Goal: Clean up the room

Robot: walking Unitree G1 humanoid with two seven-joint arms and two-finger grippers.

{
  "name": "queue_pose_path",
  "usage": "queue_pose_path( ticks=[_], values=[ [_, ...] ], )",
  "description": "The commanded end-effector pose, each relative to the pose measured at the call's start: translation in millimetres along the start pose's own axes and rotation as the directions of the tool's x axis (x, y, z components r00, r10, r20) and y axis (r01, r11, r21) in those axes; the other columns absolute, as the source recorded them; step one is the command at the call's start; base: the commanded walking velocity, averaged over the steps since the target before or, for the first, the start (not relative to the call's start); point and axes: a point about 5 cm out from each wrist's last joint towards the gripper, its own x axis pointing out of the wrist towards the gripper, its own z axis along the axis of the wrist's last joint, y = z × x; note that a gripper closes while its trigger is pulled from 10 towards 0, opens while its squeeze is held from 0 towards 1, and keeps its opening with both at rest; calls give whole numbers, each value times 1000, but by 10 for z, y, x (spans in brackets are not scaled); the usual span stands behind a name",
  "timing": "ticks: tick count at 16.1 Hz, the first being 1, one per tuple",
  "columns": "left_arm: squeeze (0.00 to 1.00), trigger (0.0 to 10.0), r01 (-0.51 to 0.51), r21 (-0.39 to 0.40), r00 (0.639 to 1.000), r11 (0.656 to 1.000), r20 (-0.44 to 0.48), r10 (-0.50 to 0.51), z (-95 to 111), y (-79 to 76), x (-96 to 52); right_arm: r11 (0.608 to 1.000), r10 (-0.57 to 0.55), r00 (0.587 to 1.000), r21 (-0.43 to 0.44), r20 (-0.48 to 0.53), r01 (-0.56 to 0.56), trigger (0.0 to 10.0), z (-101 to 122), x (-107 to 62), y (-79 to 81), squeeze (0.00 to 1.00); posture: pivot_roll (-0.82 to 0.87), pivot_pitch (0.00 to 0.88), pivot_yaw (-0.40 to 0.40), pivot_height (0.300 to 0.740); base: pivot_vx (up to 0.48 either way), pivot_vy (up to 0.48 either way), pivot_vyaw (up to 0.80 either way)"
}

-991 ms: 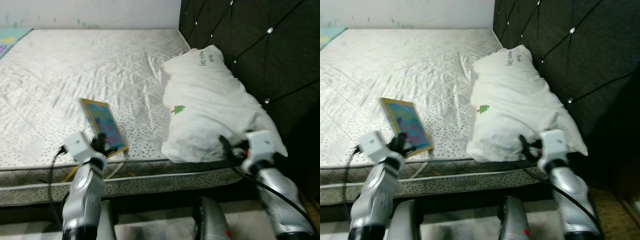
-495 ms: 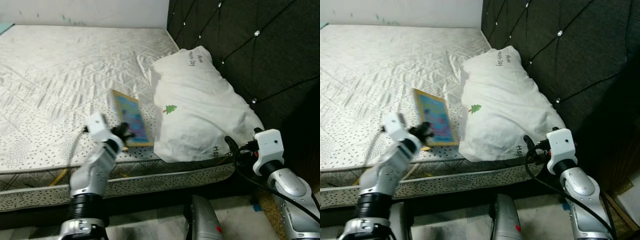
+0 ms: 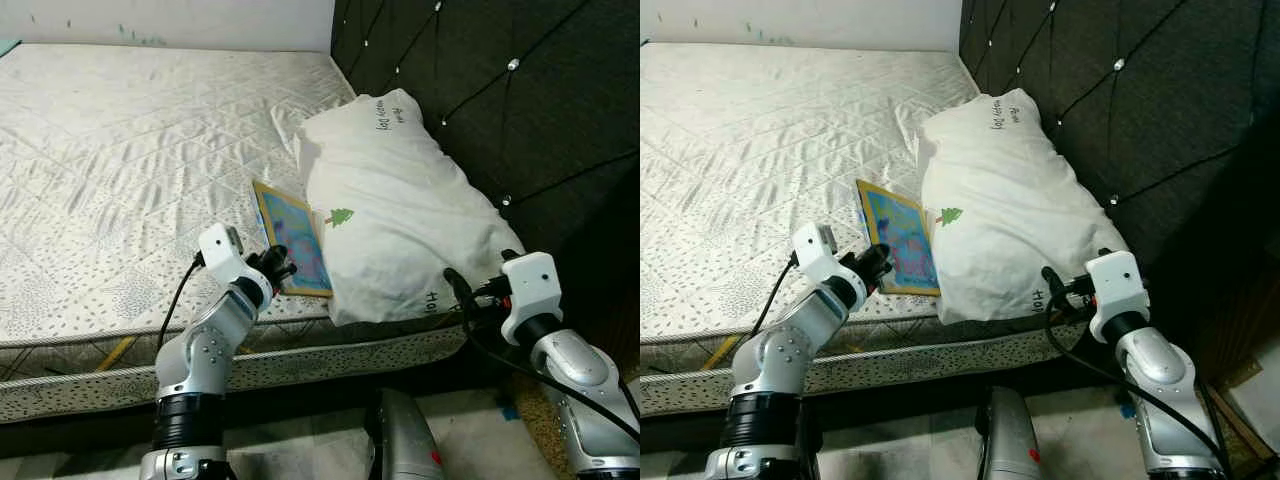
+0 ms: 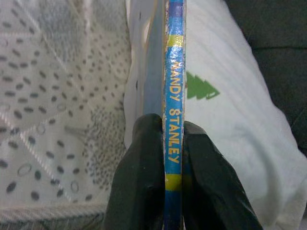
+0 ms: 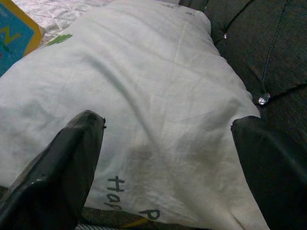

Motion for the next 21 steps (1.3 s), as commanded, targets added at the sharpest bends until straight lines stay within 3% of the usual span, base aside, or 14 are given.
queue_pose_path(
  ticks=[1,4,7,9,16,21],
  values=[
    [0,10000,63,-19,996,998,-58,-64,-81,-84,-3,999,6,1000,-45,-2,-7,10000,21,6,-59,0,-317,0,-105,533,0,0,0],
    [0,10000,53,43,983,998,-178,-45,-159,174,-39,995,-41,999,-94,-33,37,10000,13,-64,-338,0,-341,0,-119,533,0,0,0],
    [0,10000,-35,91,984,995,-172,50,-60,445,-18,992,-38,998,-119,-40,33,10000,28,-108,-404,0,-359,0,-135,533,0,0,0],
    [0,10000,-101,166,986,981,-115,121,121,638,15,991,-37,998,-128,-42,31,10000,30,-92,-448,0,-357,0,-144,533,0,0,0],
    [0,10000,-210,193,978,959,23,209,513,946,58,991,-22,1000,-134,-22,19,10000,82,-43,-427,0,-360,0,-148,533,0,0,0],
    [0,10000,-162,213,981,964,-74,181,444,984,96,992,-16,1000,-129,-12,15,10000,105,-23,-397,0,-367,0,-141,533,0,0,0]
  ],
)
